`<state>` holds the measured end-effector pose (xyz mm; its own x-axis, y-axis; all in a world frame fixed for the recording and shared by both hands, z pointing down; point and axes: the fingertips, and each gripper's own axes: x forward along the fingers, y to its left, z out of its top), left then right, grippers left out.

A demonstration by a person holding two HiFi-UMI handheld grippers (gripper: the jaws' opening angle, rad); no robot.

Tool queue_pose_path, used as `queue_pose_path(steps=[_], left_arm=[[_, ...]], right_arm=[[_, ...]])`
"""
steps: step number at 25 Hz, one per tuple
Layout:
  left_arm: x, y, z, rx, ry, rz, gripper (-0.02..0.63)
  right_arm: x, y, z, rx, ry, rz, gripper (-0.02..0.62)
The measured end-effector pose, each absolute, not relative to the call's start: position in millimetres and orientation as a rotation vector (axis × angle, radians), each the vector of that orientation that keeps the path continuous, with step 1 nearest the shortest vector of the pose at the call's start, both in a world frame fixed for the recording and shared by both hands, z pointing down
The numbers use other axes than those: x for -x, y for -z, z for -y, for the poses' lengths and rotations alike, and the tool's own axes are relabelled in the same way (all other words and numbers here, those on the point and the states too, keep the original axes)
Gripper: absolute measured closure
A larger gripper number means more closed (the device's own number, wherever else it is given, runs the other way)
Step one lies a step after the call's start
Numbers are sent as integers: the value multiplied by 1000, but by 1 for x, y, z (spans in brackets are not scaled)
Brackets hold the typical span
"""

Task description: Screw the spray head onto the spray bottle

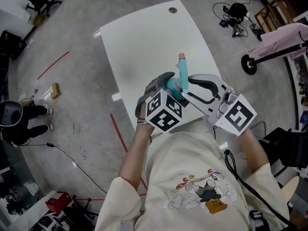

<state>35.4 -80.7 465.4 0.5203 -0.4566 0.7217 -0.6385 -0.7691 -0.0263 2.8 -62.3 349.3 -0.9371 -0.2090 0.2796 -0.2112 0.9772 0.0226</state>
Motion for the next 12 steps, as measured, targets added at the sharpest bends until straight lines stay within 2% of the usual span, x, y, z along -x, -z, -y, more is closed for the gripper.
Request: queue_pose_path(steps=[4, 7, 12], left_arm=[[-41, -464, 81, -2545, -1083, 926, 187], [-45, -463, 80, -2552, -1062, 926, 187], [-41, -459, 81, -2570, -1095, 969, 187]], right_arm=[[-8, -352, 59, -282, 92, 2711, 474], [-7, -345, 56, -266, 10, 2757, 465], [-18, -340, 58, -210, -154, 2768, 401]])
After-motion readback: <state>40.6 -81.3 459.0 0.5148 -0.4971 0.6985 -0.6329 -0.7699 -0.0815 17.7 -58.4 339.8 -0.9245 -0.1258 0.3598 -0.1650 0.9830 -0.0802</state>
